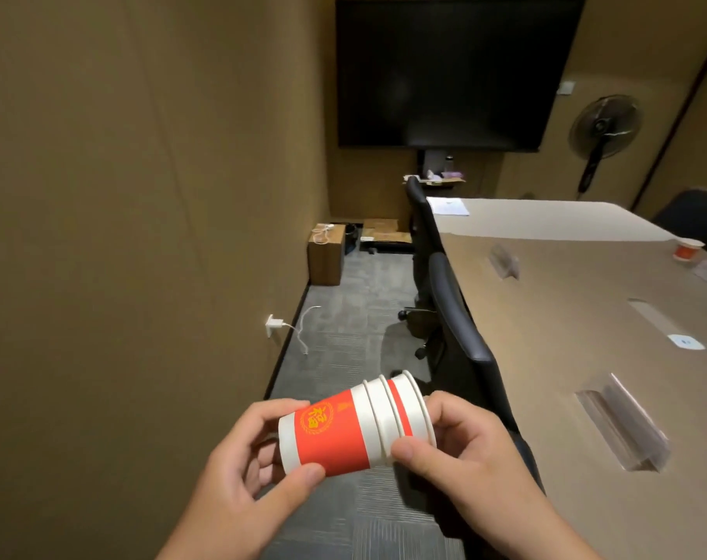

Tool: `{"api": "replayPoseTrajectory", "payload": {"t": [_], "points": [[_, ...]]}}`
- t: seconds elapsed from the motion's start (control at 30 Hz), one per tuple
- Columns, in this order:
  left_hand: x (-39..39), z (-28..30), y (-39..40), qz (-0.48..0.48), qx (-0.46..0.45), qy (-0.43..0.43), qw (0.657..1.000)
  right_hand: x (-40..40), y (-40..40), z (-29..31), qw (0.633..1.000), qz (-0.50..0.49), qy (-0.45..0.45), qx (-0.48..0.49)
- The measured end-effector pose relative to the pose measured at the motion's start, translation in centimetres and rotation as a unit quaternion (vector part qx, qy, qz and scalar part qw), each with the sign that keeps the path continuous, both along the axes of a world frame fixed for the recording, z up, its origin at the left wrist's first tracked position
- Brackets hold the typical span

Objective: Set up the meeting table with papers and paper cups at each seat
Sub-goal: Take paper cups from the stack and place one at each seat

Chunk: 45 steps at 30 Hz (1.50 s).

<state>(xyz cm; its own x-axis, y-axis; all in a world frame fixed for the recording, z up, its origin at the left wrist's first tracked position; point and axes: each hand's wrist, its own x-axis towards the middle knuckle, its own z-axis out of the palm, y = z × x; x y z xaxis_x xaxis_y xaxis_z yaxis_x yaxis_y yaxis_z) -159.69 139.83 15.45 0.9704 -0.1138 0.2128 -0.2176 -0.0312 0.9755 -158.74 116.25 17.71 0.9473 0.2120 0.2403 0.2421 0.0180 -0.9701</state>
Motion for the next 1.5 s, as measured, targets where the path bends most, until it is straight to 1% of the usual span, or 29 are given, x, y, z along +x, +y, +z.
{"api": "replayPoseTrajectory", "payload": {"t": [0.13, 0.23, 0.4, 0.47, 0.57, 0.63, 0.73, 0.8, 0.9, 0.97, 1.0, 1.07, 1.13, 1.2, 1.27, 1.37, 1.4, 1.5], "points": [[8.2, -1.5, -0.6, -0.079, -0.014, 0.017, 0.997, 4.8, -0.4, -0.8, 0.997, -0.067, 0.028, -0.011], [14.4, -2.2, -1.4, -0.143, -0.018, 0.015, 0.989, 7.8, -0.5, -0.9, 0.988, -0.15, 0.027, -0.012], [24.0, -0.1, -4.1, -0.266, -0.008, 0.009, 0.964, 11.8, -0.7, 1.1, 0.964, -0.264, 0.005, 0.006], [27.0, 0.6, -6.1, -0.314, -0.003, -0.001, 0.95, 13.0, -1.3, 1.5, 0.944, -0.33, -0.004, 0.008], [29.8, 0.2, -9.7, -0.373, 0.0, 0.009, 0.928, 13.5, -3.0, 1.3, 0.91, -0.415, 0.004, -0.003], [31.0, -0.5, -12.2, -0.404, 0.002, 0.017, 0.915, 13.7, -4.2, 1.1, 0.895, -0.446, 0.013, 0.005], [33.1, -1.5, -16.8, -0.443, 0.013, 0.031, 0.896, 14.2, -7.1, 0.8, 0.862, -0.505, 0.017, -0.031], [34.4, -2.2, -20.3, -0.458, 0.019, 0.031, 0.888, 14.3, -10.2, 0.1, 0.827, -0.56, 0.001, -0.049], [36.7, -3.2, -25.7, -0.463, 0.038, 0.031, 0.885, 13.6, -16.9, -1.2, 0.761, -0.645, -0.008, -0.066], [38.2, -3.8, -28.5, -0.463, 0.057, 0.043, 0.883, 12.5, -21.2, -2.5, 0.725, -0.68, 0.017, -0.112], [39.0, -4.1, -29.8, -0.465, 0.067, 0.044, 0.882, 11.9, -23.1, -3.5, 0.705, -0.69, 0.039, -0.161], [40.2, -4.7, -32.6, -0.471, 0.088, 0.043, 0.877, 10.5, -26.8, -6.4, 0.656, -0.674, 0.101, -0.325], [40.5, -5.3, -35.1, -0.484, 0.104, 0.039, 0.868, 9.4, -29.3, -10.3, 0.591, -0.615, 0.192, -0.486], [40.5, -6.2, -37.5, -0.507, 0.115, 0.048, 0.853, 8.5, -30.8, -14.1, 0.53, -0.547, 0.296, -0.576], [40.2, -6.7, -39.0, -0.531, 0.131, 0.063, 0.835, 8.1, -31.3, -17.1, 0.491, -0.515, 0.362, -0.602], [40.3, -7.4, -40.9, -0.557, 0.139, 0.082, 0.815, 7.9, -31.9, -20.3, 0.468, -0.487, 0.432, -0.598], [40.3, -7.4, -41.3, -0.56, 0.138, 0.087, 0.812, 7.8, -31.9, -20.8, 0.467, -0.484, 0.447, -0.59], [41.0, -7.8, -42.5, -0.572, 0.14, 0.093, 0.803, 7.7, -32.0, -22.2, 0.482, -0.48, 0.479, -0.554]]}}
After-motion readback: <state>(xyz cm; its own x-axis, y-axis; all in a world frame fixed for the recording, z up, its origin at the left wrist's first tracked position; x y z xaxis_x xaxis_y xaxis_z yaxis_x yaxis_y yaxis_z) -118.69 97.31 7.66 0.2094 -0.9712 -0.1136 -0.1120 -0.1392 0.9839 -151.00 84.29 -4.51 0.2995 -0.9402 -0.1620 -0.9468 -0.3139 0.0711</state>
